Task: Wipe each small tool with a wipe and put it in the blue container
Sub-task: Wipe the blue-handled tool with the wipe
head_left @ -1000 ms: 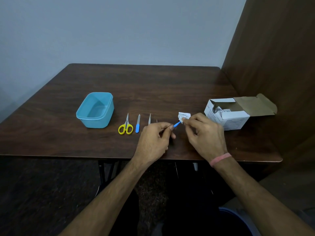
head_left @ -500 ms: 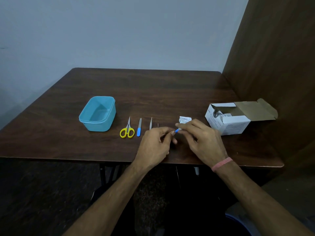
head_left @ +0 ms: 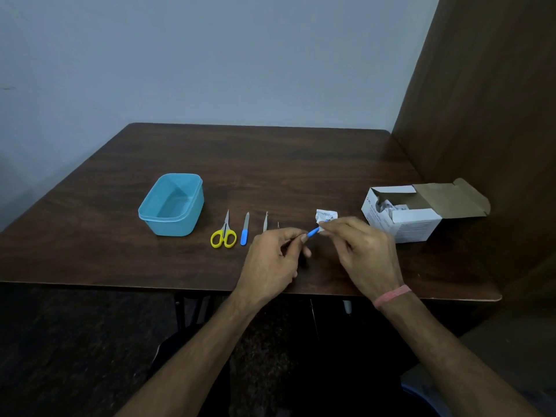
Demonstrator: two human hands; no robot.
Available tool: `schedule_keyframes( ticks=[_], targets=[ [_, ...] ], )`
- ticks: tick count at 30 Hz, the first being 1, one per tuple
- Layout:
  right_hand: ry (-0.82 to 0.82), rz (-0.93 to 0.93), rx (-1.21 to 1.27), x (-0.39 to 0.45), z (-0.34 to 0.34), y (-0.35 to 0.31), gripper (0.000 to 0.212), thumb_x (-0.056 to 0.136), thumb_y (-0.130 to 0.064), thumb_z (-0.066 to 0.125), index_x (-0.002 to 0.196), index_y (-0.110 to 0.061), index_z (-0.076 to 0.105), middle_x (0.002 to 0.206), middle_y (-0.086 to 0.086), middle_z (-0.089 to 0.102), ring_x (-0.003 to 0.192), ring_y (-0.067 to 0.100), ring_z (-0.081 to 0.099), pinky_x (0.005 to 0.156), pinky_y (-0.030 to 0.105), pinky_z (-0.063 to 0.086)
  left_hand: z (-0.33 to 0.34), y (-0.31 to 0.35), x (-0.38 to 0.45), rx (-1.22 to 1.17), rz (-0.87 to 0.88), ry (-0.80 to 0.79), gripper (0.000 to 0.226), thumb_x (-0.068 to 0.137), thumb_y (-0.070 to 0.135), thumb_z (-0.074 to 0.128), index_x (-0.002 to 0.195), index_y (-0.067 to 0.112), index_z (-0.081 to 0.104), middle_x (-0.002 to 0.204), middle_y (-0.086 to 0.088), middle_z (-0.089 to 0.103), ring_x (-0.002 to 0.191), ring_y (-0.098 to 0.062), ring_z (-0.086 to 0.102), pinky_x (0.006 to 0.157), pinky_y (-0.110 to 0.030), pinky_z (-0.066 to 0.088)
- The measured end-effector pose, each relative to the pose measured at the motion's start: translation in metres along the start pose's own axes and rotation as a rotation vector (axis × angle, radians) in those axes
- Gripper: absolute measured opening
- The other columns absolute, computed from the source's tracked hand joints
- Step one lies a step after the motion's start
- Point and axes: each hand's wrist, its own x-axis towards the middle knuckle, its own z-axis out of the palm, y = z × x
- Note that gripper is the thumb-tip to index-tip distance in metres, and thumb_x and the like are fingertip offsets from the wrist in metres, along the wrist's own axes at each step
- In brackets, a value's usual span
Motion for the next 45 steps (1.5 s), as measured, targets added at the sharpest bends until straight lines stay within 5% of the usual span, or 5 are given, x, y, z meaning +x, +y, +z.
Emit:
schedule_keyframes(
  ticks=[8, 20, 26, 36, 45],
  targets=[
    [-0.067, -0.028, 0.016, 0.001, -0.001, -0.001, 0.023, 0.106, -0.019, 0.068, 0.121, -0.025, 0.085, 0.109, -0.008, 0.078, 0.084, 0.021, 0.078, 0.062, 0.044, 0.062, -0.001, 0.0, 0.001, -0.016, 0.004, -0.021, 0.025, 0.116, 0.025, 0.06, 0.102, 0.031, 0.08, 0.086, 0.01, 0.081, 0.048, -0.004, 0.062, 0.049, -0.022, 0.052],
    [-0.076, 0.052, -0.023, 0.005, -0.002, -0.006, 0.017, 0.102, -0.016, 0.077, 0.115, -0.024, 0.086, 0.103, -0.007, 0.073, 0.072, 0.018, 0.07, 0.059, 0.041, 0.059, -0.001, 0.0, 0.0, -0.016, -0.004, -0.01, 0.024, 0.115, 0.023, 0.061, 0.102, 0.026, 0.081, 0.085, 0.009, 0.081, 0.048, -0.004, 0.061, 0.049, -0.024, 0.053],
    [-0.149, 0.016, 0.001, 0.005, -0.003, -0.008, 0.023, 0.108, -0.028, 0.063, 0.118, -0.026, 0.083, 0.105, -0.009, 0.069, 0.072, 0.02, 0.069, 0.057, 0.044, 0.057, -0.002, 0.003, -0.002, 0.001, 0.017, -0.026, 0.029, 0.116, 0.02, 0.059, 0.098, 0.035, 0.077, 0.086, 0.013, 0.08, 0.048, -0.003, 0.061, 0.049, -0.023, 0.054],
    [-0.299, 0.062, -0.048, 0.01, 0.003, -0.009, 0.018, 0.113, -0.031, 0.053, 0.127, -0.035, 0.062, 0.112, -0.006, 0.047, 0.079, 0.023, 0.064, 0.06, 0.049, 0.057, 0.0, 0.0, -0.001, -0.011, 0.022, 0.003, 0.025, 0.117, 0.024, 0.058, 0.102, 0.032, 0.077, 0.087, 0.011, 0.08, 0.049, -0.004, 0.062, 0.049, -0.025, 0.055],
    [-0.172, 0.134, -0.094, 0.011, 0.0, -0.01, 0.017, 0.113, -0.027, 0.054, 0.119, -0.02, 0.068, 0.11, -0.003, 0.051, 0.079, 0.022, 0.063, 0.058, 0.032, 0.037, 0.003, -0.001, 0.0, -0.12, -0.038, 0.056, 0.023, 0.117, 0.03, 0.057, 0.116, 0.022, 0.079, 0.089, 0.005, 0.082, 0.048, -0.009, 0.061, 0.046, -0.027, 0.054]
  ],
)
